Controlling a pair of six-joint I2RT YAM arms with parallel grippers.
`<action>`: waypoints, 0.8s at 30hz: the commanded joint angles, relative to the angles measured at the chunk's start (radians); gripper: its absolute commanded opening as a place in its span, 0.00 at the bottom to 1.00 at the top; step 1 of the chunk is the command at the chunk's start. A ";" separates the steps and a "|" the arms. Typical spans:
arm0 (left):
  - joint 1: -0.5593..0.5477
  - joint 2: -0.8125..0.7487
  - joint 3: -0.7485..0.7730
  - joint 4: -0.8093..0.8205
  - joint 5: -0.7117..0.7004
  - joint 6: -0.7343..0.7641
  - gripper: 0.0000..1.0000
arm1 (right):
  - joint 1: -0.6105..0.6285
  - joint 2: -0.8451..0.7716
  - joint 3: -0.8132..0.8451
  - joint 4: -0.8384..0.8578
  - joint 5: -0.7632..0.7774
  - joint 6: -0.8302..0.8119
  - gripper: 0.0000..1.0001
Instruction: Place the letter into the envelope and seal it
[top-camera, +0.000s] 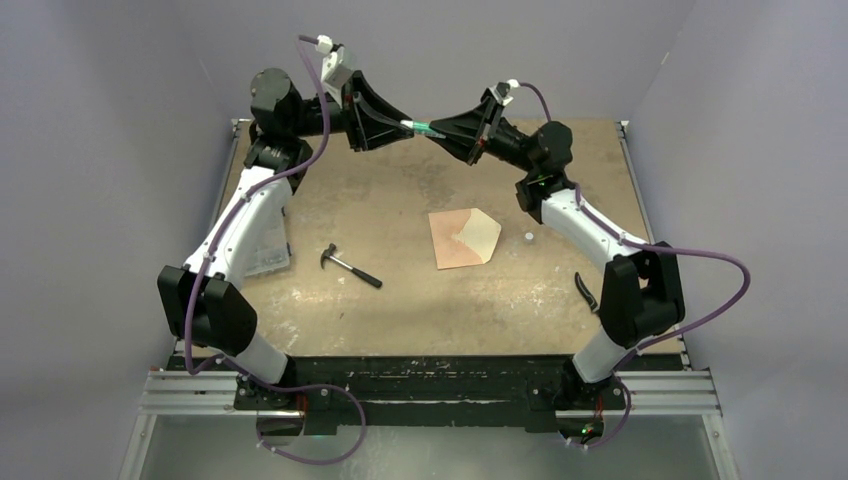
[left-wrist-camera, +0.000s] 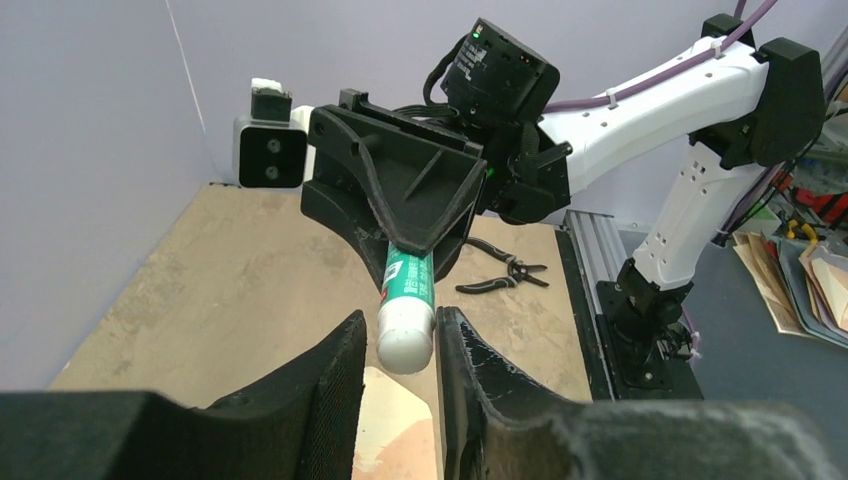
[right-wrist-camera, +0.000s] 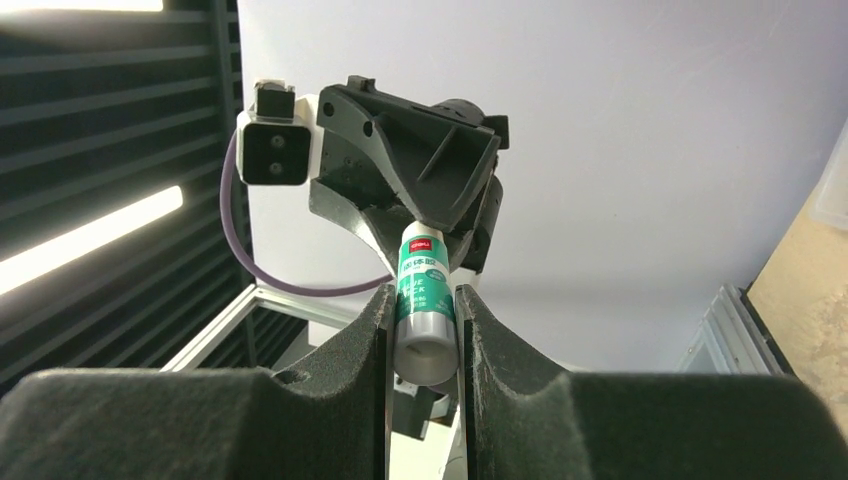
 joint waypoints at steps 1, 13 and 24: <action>0.007 -0.014 0.005 0.088 0.015 -0.045 0.29 | 0.002 0.014 0.057 -0.011 -0.018 -0.029 0.03; -0.011 -0.007 -0.008 0.003 0.015 0.037 0.34 | 0.001 0.027 0.074 0.006 -0.012 -0.022 0.02; -0.012 -0.004 -0.001 0.007 0.013 0.041 0.16 | 0.001 0.029 0.070 0.006 -0.015 -0.023 0.02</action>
